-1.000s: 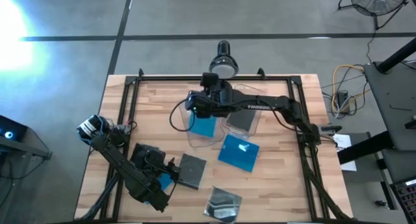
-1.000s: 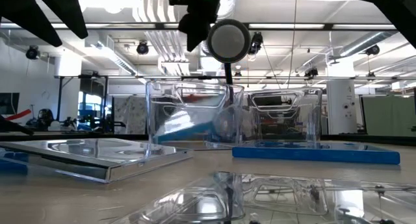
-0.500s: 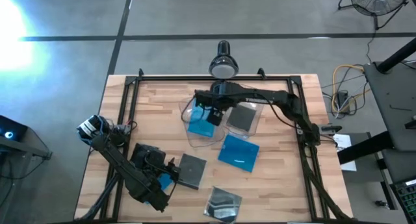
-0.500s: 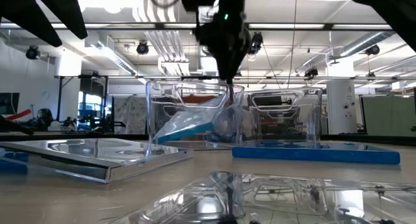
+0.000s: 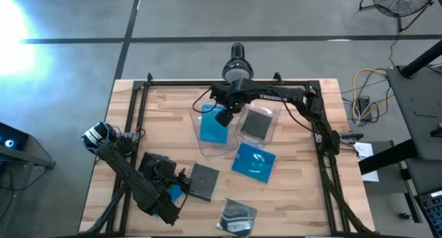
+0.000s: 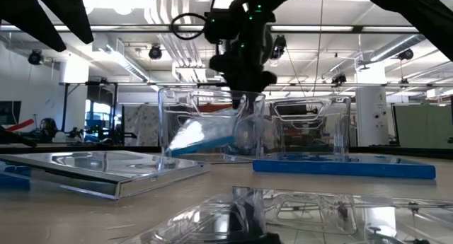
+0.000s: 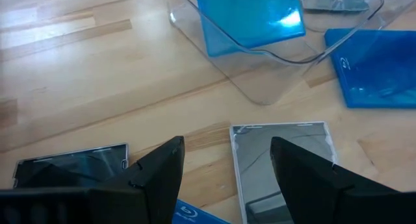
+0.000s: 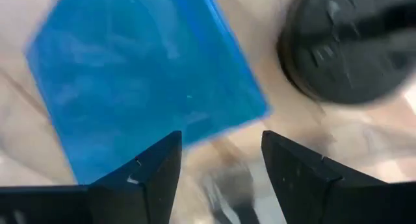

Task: Pick & place jewel cases by type
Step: Put the blue CD case into the left transparent bin

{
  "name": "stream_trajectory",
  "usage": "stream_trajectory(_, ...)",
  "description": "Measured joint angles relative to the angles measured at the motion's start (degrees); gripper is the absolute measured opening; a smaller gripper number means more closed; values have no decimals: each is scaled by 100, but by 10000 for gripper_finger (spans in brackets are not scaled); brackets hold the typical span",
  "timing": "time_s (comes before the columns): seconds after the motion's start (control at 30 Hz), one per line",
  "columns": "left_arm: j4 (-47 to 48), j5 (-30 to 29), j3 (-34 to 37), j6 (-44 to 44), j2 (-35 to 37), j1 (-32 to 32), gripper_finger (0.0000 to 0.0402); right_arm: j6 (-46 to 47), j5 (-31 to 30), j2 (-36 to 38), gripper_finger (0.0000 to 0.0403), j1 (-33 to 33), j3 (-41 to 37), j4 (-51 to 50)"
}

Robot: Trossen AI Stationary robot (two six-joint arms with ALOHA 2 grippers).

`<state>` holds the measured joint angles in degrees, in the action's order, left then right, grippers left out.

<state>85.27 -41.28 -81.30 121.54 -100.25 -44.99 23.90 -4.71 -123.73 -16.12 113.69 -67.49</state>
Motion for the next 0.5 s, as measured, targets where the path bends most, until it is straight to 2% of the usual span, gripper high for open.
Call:
stream_trajectory(0.23,0,105,0,9,0,0,213,-124,-308,106,207,117,-365,1333)
stream_trajectory(0.3,-1,125,0,10,0,0,213,-207,90,239,207,140,-405,1831)
stream_trajectory(0.4,0,129,0,13,0,0,213,-237,1511,293,207,80,-347,2111)
stream_trajectory(0.5,-1,128,0,18,0,0,213,-618,1484,256,207,110,-372,2071)
